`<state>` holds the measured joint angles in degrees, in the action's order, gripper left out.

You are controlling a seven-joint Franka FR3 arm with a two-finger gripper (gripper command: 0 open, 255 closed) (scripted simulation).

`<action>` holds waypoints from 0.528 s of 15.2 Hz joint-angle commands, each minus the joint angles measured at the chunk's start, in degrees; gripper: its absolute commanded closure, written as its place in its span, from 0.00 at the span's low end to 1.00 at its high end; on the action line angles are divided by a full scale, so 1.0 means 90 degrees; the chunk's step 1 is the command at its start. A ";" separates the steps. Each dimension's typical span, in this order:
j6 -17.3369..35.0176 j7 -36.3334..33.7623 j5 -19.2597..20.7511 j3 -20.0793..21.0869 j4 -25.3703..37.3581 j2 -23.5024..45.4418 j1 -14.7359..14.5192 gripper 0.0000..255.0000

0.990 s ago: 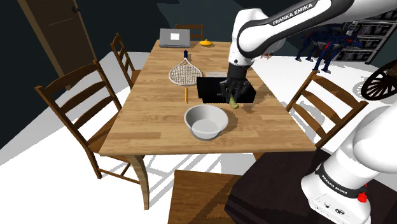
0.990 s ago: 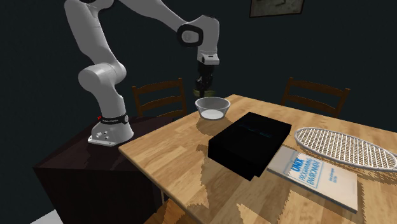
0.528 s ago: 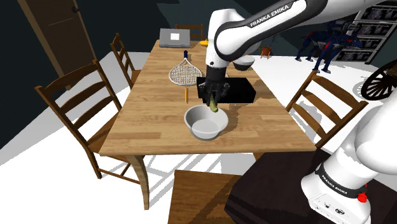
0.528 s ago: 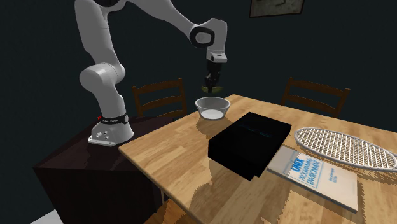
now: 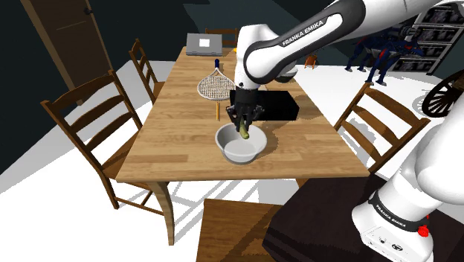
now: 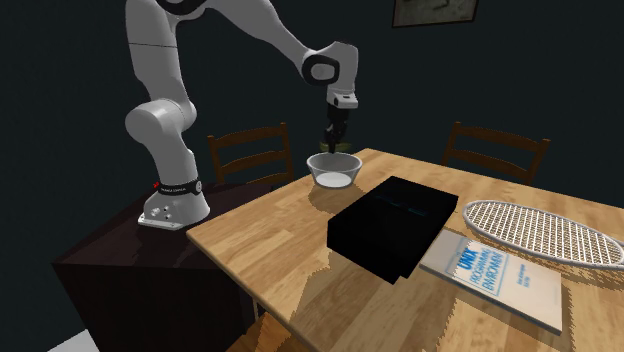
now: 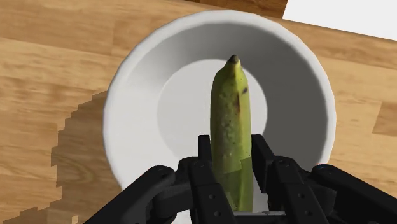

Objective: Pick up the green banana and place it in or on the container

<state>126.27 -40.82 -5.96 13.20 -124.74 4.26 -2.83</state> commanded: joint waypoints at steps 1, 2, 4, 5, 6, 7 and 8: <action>0.0180 0.0000 0.0013 0.0002 -0.0084 0.0094 -0.0006 1.00; 0.0262 0.0000 0.0021 0.0001 -0.0115 0.0146 -0.0009 1.00; 0.0425 -0.0002 0.0039 0.0000 -0.0174 0.0252 -0.0014 1.00; 0.0563 -0.0004 0.0055 -0.0001 -0.0220 0.0346 -0.0019 1.00; 0.0563 -0.0004 0.0054 -0.0002 -0.0221 0.0344 -0.0020 1.00; 0.0563 -0.0004 0.0055 -0.0002 -0.0220 0.0345 -0.0020 1.00; 0.0563 -0.0004 0.0055 -0.0002 -0.0220 0.0346 -0.0020 1.00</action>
<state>131.16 -40.84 -5.49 13.18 -126.68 7.25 -2.99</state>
